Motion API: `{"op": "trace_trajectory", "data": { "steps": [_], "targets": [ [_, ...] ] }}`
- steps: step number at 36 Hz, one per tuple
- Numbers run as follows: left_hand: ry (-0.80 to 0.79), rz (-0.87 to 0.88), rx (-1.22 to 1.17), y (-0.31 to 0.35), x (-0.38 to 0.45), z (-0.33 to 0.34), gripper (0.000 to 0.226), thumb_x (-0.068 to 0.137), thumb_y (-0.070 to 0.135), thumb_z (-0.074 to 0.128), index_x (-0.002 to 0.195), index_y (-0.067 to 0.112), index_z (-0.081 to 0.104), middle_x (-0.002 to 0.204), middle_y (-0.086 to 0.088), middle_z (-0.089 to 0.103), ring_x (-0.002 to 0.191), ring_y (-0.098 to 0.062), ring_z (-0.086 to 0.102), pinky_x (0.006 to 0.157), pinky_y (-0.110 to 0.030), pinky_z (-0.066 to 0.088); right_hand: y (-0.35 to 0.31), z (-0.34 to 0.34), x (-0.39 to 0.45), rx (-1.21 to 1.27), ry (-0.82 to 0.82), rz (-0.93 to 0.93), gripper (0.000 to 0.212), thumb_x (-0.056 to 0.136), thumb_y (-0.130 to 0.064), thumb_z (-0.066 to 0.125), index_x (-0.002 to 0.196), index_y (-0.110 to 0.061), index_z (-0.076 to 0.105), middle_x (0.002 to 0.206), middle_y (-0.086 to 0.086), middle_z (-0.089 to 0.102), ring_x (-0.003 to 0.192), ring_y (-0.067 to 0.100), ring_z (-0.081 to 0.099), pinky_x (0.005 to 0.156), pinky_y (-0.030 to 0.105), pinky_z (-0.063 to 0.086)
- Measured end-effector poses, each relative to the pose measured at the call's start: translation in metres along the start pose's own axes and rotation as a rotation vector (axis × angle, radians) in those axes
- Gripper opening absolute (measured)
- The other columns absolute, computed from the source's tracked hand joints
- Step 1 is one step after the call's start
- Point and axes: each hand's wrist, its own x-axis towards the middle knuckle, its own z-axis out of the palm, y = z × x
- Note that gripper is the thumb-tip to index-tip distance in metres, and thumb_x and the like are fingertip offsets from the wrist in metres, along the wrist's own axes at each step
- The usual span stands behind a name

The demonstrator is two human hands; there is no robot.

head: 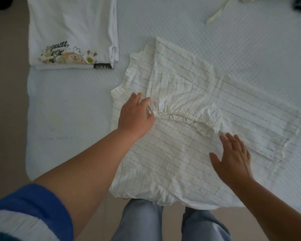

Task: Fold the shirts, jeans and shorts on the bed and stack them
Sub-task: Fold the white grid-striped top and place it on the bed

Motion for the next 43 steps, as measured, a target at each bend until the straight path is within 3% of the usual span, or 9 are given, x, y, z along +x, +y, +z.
{"op": "trace_trajectory", "data": {
  "steps": [8,13,19,21,26,29,34,37,43],
  "targets": [
    [-0.069,-0.123,-0.079,-0.036,-0.079,0.004,0.045,0.087,0.023,0.056,0.13,0.012,0.054,0.139,-0.01,0.045,0.128,-0.026,0.041,0.106,-0.035,0.028,-0.028,0.032,-0.056,0.166,-0.139,0.089,0.051,0.09,-0.033,0.055,0.137,-0.015,0.043,0.144,0.008,0.038,0.134,0.027,0.029,0.109,0.038,0.022],
    [0.054,-0.101,-0.126,-0.055,-0.14,0.022,0.053,0.082,0.011,0.059,0.134,0.007,0.048,0.134,-0.018,0.049,0.125,-0.033,0.043,0.104,-0.042,0.033,-0.014,0.072,-0.093,0.255,-0.17,0.193,0.043,0.09,-0.03,0.055,0.131,-0.016,0.05,0.138,0.007,0.043,0.129,0.025,0.034,0.105,0.036,0.029],
    [0.09,-0.553,-0.289,-0.078,-0.177,0.049,0.05,0.082,0.023,0.06,0.129,0.011,0.049,0.126,-0.011,0.051,0.113,-0.027,0.051,0.086,-0.033,0.041,0.019,0.122,-0.117,0.477,-0.18,0.44,0.026,0.087,-0.026,0.057,0.11,-0.017,0.064,0.108,0.005,0.063,0.098,0.027,0.057,0.081,0.033,0.043],
    [0.065,-0.667,-0.368,-0.082,-0.181,0.059,0.046,0.081,0.024,0.06,0.124,0.012,0.05,0.122,-0.008,0.053,0.105,-0.024,0.055,0.077,-0.029,0.04,0.028,0.137,-0.122,0.596,-0.18,0.51,0.011,0.087,-0.026,0.06,0.092,-0.019,0.067,0.093,0.005,0.061,0.087,0.026,0.056,0.078,0.033,0.042],
    [0.136,-0.806,-0.564,-0.083,-0.178,0.077,0.044,0.077,0.029,0.063,0.117,0.013,0.055,0.107,0.0,0.063,0.084,-0.016,0.058,0.067,-0.023,0.039,0.038,0.163,-0.129,1.117,-0.28,0.756,0.003,0.091,-0.017,0.055,0.091,-0.014,0.057,0.075,0.0,0.052,0.065,0.014,0.049,0.067,0.027,0.045],
    [0.137,-0.806,-0.648,-0.088,-0.181,0.082,0.033,0.075,0.03,0.064,0.103,0.012,0.062,0.083,0.005,0.061,0.072,-0.012,0.058,0.055,-0.021,0.04,0.037,0.174,-0.13,1.41,-0.277,0.926,0.011,0.091,-0.024,0.055,0.094,-0.013,0.056,0.086,0.002,0.056,0.077,0.016,0.055,0.068,0.028,0.047],
    [-0.047,-0.872,-0.919,-0.111,-0.187,0.08,0.017,0.08,0.031,0.068,0.084,0.015,0.066,0.091,-0.004,0.07,0.083,-0.02,0.068,0.07,-0.031,0.055,0.029,0.186,-0.131,1.952,-0.217,1.026,0.036,0.092,-0.023,0.051,0.121,-0.005,0.038,0.111,0.01,0.056,0.099,0.024,0.056,0.093,0.037,0.043],
    [-0.177,-0.869,-1.048,-0.115,-0.196,0.077,0.009,0.085,0.022,0.066,0.087,0.013,0.066,0.081,-0.001,0.073,0.07,-0.014,0.07,0.053,-0.023,0.053,0.018,0.185,-0.134,2.099,-0.121,1.042,0.03,0.091,-0.021,0.053,0.114,-0.004,0.049,0.105,0.005,0.06,0.095,0.019,0.061,0.082,0.034,0.047],
    [-0.363,-0.846,-1.052,-0.112,-0.207,0.059,0.01,0.085,0.021,0.065,0.082,0.013,0.068,0.067,0.003,0.072,0.057,-0.01,0.068,0.048,-0.018,0.05,-0.002,0.163,-0.152,2.193,0.09,1.121,0.004,0.087,-0.014,0.062,0.09,-0.011,0.061,0.08,0.001,0.068,0.067,0.011,0.067,0.061,0.02,0.052]
  ]
}}
